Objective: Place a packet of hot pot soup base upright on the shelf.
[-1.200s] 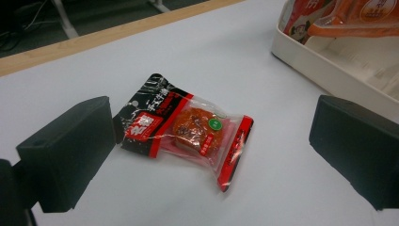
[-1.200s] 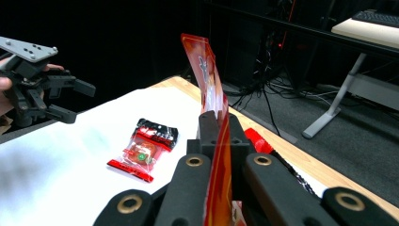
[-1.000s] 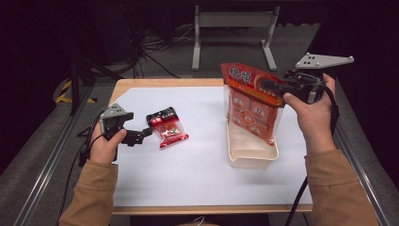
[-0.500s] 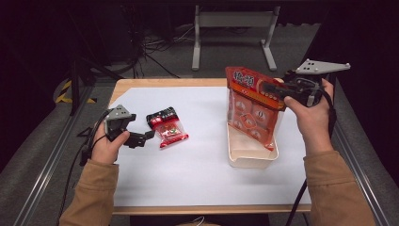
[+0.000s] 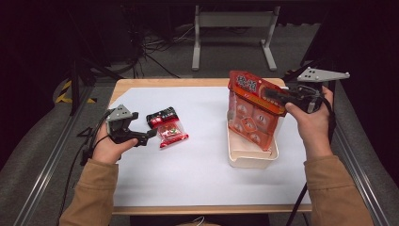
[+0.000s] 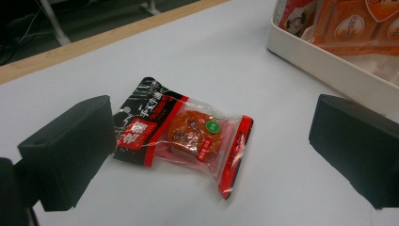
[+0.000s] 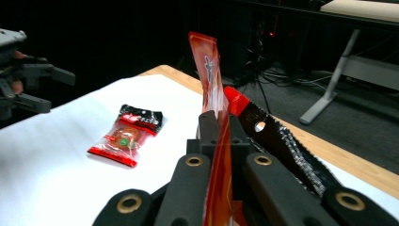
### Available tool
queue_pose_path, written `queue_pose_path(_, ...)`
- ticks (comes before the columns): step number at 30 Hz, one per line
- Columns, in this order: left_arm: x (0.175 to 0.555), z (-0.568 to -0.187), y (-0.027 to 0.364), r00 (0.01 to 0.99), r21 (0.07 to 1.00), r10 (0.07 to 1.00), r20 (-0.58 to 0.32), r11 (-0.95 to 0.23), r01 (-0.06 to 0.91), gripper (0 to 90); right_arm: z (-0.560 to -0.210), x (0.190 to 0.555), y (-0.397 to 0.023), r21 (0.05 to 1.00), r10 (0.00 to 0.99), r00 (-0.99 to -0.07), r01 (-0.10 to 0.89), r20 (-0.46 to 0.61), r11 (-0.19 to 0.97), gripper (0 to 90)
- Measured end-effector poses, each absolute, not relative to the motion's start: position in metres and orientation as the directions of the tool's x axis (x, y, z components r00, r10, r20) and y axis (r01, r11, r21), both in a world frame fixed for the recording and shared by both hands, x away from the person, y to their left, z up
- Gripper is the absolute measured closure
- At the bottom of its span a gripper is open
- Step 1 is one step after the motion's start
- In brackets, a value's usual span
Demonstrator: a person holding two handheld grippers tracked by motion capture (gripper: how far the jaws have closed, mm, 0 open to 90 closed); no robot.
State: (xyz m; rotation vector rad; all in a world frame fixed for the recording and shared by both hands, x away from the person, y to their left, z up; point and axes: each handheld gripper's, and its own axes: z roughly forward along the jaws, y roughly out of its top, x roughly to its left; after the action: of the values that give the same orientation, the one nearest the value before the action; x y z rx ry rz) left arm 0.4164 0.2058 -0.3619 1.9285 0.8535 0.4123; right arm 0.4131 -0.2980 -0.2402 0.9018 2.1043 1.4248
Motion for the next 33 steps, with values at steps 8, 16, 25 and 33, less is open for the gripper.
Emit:
queue_pose_path(8,0.417,-0.363,0.208,0.695,0.869,0.715,-0.082,-0.291,0.401,4.2,-0.248,0.409,-0.304,0.937,0.720,-0.694,0.267,0.026,0.223,89.7)
queue_pose_path(16,0.416,-0.361,0.201,0.727,0.859,0.686,0.025,-0.387,0.336,9.9,-0.256,0.405,-0.307,0.937,0.715,-0.698,0.277,0.045,0.212,89.5)
queue_pose_path(25,0.422,-0.364,0.200,0.743,0.857,0.669,-0.010,-0.377,0.351,12.4,-0.269,0.404,-0.307,0.915,0.724,-0.689,0.312,0.033,0.255,89.4)
queue_pose_path(33,0.428,-0.373,0.201,0.731,0.833,0.681,-0.042,-0.380,0.402,9.8,-0.278,0.402,-0.307,0.910,0.726,-0.686,0.332,0.051,0.249,89.6)
